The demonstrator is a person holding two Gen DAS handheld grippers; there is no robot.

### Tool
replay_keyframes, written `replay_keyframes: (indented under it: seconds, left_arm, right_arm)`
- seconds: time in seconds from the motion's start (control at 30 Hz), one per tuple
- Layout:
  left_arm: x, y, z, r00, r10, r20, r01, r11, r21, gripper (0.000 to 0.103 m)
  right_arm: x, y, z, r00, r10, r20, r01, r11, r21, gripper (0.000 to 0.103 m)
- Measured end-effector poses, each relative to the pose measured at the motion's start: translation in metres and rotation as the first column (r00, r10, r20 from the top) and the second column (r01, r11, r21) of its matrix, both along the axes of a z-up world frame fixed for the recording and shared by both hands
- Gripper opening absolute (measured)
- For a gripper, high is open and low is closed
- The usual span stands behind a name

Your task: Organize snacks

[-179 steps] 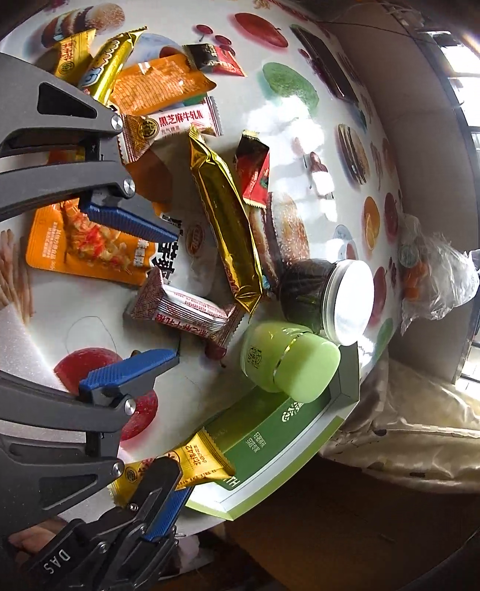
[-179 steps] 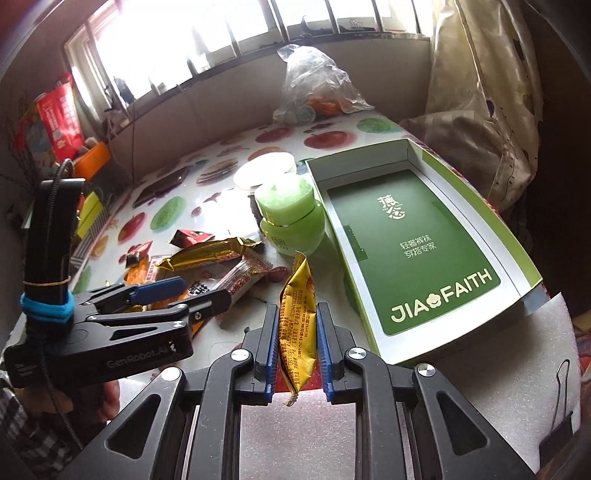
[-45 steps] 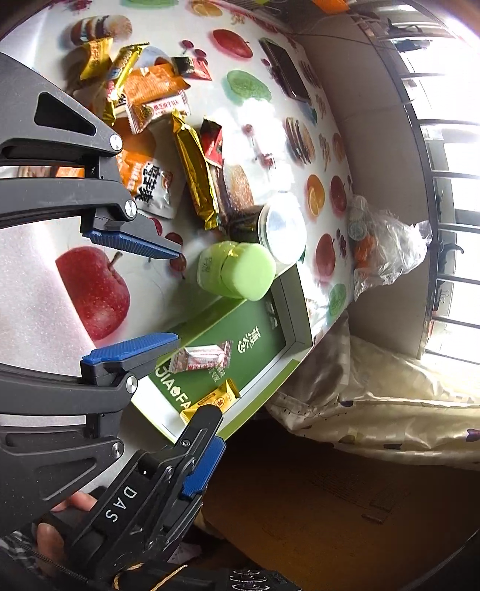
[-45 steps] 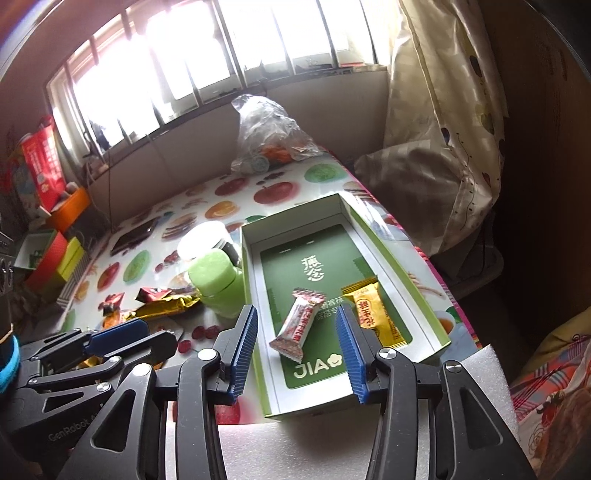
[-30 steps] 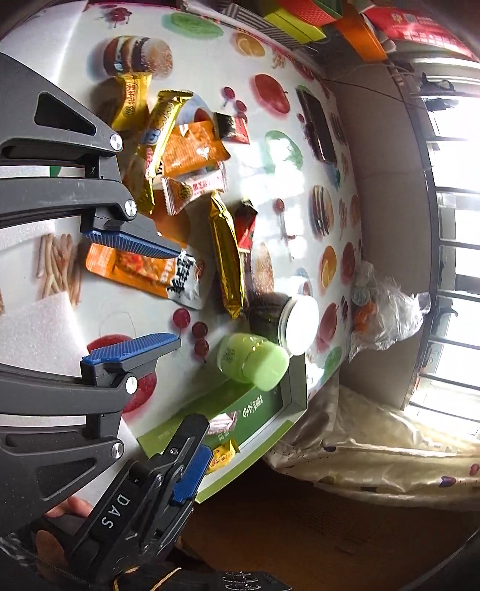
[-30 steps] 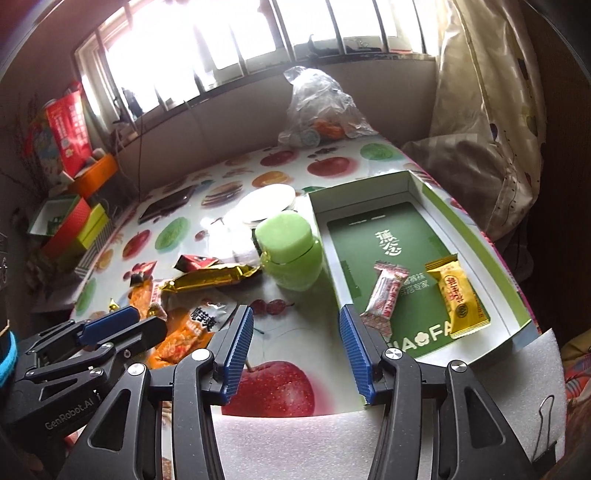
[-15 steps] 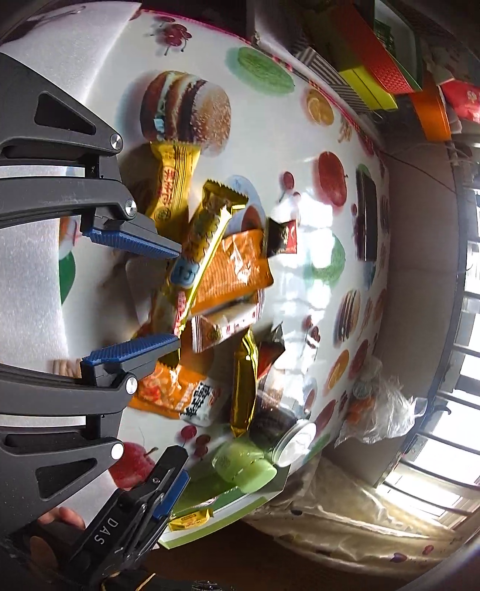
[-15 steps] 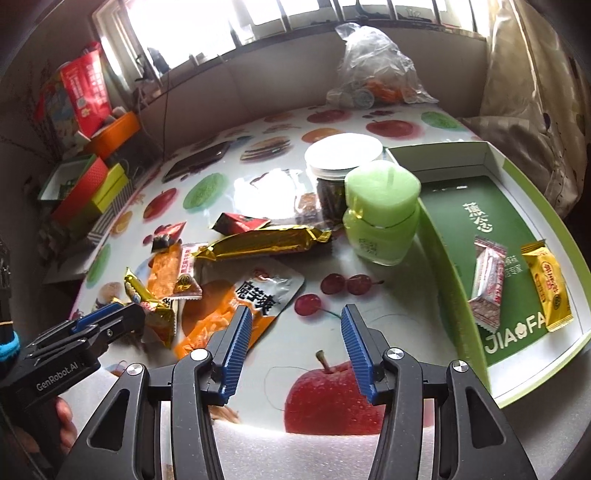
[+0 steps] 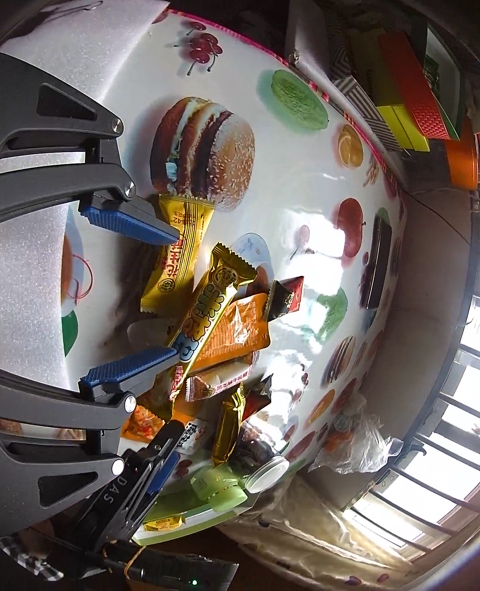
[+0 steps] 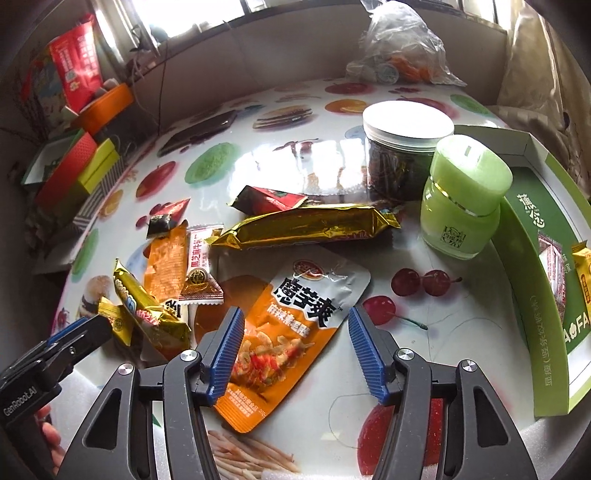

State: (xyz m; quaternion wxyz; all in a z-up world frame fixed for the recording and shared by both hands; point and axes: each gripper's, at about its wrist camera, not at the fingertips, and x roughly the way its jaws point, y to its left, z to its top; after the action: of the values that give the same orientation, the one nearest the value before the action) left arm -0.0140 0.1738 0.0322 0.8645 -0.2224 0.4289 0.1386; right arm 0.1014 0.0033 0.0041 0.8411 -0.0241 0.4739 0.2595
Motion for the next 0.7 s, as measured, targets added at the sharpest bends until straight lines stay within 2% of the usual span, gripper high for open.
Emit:
replay_keyframes:
  seconds: [0.23, 0.33, 0.5, 0.53, 0.63, 0.7]
  left_arm:
    - [0.013, 0.007, 0.001, 0.999, 0.042, 0.003, -0.041, 0.995, -0.090, 0.059]
    - [0.021, 0.002, -0.001, 1.000, 0.026, -0.002, -0.026, 0.995, -0.097, 0.059]
    - [0.033, -0.005, -0.007, 1.000, 0.010, -0.029, -0.013, 0.993, -0.116, 0.059]
    - [0.034, -0.006, -0.008, 0.999, 0.009, -0.035, -0.013, 0.994, -0.113, 0.059]
    - [0.039, -0.009, -0.011, 0.998, 0.010, -0.057, -0.016, 0.993, -0.115, 0.059]
    - [0.042, -0.010, -0.013, 0.997, 0.017, -0.075, -0.025, 0.993, -0.112, 0.059]
  right_arm:
    - [-0.007, 0.021, -0.005, 0.995, 0.047, 0.085, -0.037, 0.992, -0.118, 0.064]
    - [-0.012, 0.023, -0.007, 0.991, 0.077, 0.113, -0.059, 0.986, -0.158, 0.064]
    - [-0.012, 0.016, -0.007, 0.990, 0.092, 0.111, -0.074, 0.985, -0.155, 0.064]
    - [-0.013, 0.014, -0.006, 0.990, 0.091, 0.112, -0.073, 0.985, -0.155, 0.063]
    - [-0.014, 0.009, -0.005, 0.989, 0.083, 0.120, -0.064, 0.986, -0.152, 0.053]
    - [-0.013, 0.004, -0.005, 0.990, 0.075, 0.121, -0.056, 0.987, -0.151, 0.052]
